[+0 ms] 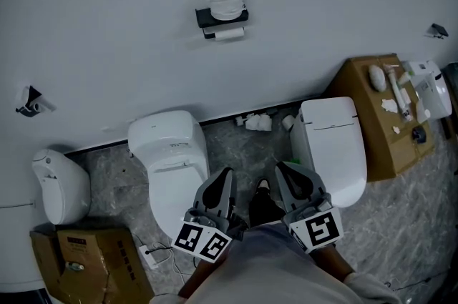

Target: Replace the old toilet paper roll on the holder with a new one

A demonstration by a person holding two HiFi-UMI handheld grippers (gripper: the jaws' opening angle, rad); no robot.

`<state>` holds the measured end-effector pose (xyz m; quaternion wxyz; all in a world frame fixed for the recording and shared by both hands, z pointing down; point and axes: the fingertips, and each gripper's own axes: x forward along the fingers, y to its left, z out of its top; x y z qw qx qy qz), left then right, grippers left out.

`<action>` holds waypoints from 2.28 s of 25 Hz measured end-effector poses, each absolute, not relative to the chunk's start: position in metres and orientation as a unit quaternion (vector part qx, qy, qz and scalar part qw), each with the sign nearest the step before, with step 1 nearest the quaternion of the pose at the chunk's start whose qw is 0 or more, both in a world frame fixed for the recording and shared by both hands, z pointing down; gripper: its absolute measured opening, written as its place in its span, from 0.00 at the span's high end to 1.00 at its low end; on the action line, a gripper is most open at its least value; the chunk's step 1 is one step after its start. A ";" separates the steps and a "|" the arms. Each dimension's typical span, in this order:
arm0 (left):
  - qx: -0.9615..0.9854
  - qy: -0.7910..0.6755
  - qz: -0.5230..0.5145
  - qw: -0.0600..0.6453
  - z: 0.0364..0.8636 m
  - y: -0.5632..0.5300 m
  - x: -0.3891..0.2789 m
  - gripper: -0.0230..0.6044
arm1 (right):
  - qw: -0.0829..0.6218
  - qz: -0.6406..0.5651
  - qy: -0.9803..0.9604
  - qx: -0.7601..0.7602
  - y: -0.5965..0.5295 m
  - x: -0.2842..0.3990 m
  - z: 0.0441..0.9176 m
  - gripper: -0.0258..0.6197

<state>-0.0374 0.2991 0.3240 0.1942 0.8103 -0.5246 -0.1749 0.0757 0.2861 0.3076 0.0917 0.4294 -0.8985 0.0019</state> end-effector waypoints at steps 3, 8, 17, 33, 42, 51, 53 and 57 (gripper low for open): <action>0.806 -0.529 -0.182 0.193 0.323 0.273 -0.036 0.96 | 0.097 0.011 -0.900 0.425 0.262 0.078 0.311 0.93; 0.808 -0.527 -0.172 0.199 0.323 0.232 -0.023 0.96 | 0.084 0.018 -0.900 0.427 0.222 0.091 0.312 0.93; 0.813 -0.526 -0.178 0.176 0.306 0.170 0.009 0.96 | 0.064 0.047 -0.896 0.437 0.161 0.129 0.311 0.93; 0.789 -0.570 -0.184 0.135 0.287 0.127 0.027 0.96 | 0.001 0.037 -0.928 0.372 0.116 0.135 0.288 0.93; 0.786 -0.571 -0.186 0.148 0.289 0.109 0.024 0.96 | -0.014 0.038 -0.933 0.357 0.101 0.121 0.284 0.93; 0.785 -0.558 -0.202 0.179 0.298 0.065 0.012 0.96 | 0.000 0.030 -0.933 0.358 0.066 0.098 0.284 0.93; 0.781 -0.554 -0.209 0.197 0.303 0.053 0.007 0.96 | 0.005 0.032 -0.933 0.360 0.057 0.092 0.287 0.93; 0.779 -0.546 -0.216 0.223 0.312 0.027 -0.003 0.96 | 0.016 0.041 -0.931 0.363 0.032 0.079 0.293 0.93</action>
